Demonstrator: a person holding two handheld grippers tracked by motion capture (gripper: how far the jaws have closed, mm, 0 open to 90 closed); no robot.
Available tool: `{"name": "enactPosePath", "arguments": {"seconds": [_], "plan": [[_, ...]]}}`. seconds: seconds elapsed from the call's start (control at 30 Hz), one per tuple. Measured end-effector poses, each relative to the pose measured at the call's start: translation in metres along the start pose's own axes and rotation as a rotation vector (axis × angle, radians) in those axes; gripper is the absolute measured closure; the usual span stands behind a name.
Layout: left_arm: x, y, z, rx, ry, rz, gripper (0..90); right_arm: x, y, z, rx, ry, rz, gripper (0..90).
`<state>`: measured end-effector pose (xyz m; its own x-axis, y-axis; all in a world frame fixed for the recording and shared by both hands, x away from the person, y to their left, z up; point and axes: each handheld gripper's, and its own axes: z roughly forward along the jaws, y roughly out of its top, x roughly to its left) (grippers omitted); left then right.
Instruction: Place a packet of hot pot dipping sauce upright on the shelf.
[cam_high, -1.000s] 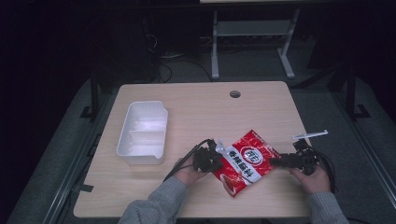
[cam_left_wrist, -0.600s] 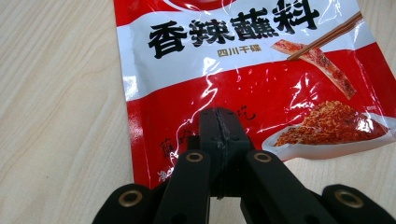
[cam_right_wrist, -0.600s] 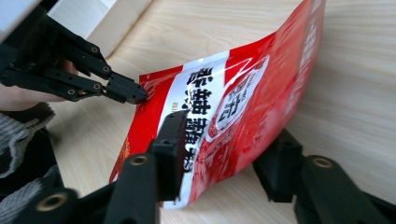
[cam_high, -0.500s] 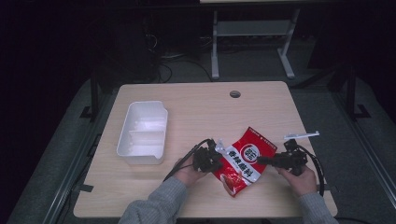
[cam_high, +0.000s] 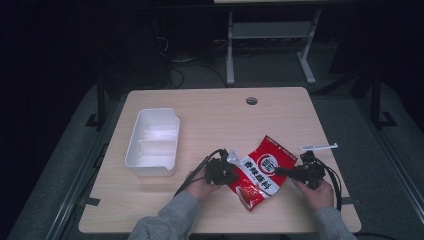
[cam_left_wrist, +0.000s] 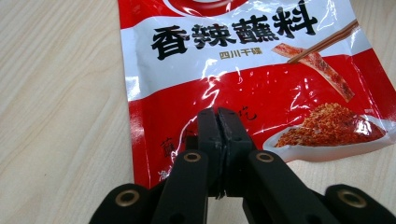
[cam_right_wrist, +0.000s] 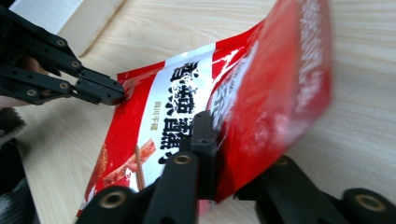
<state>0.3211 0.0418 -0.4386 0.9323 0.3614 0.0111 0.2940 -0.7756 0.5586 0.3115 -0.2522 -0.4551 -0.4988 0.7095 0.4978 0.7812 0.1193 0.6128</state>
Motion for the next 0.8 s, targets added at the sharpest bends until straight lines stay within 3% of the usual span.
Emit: {"name": "enactPosePath", "arguments": {"seconds": [0.37, 0.63, 0.8], "plan": [[-0.018, -0.010, -0.013, -0.062, -0.024, 0.021, 80.9, -0.002, -0.001, 0.000, -0.007, 0.009, 0.011, 87.6], [-0.026, -0.028, -0.026, -0.080, -0.045, 0.027, 70.1, 0.003, 0.005, -0.011, -0.048, 0.004, -0.004, 87.8], [-0.027, -0.039, -0.038, -0.096, -0.042, 0.033, 66.1, 0.012, 0.012, -0.014, -0.054, -0.009, -0.040, 87.9]]}}
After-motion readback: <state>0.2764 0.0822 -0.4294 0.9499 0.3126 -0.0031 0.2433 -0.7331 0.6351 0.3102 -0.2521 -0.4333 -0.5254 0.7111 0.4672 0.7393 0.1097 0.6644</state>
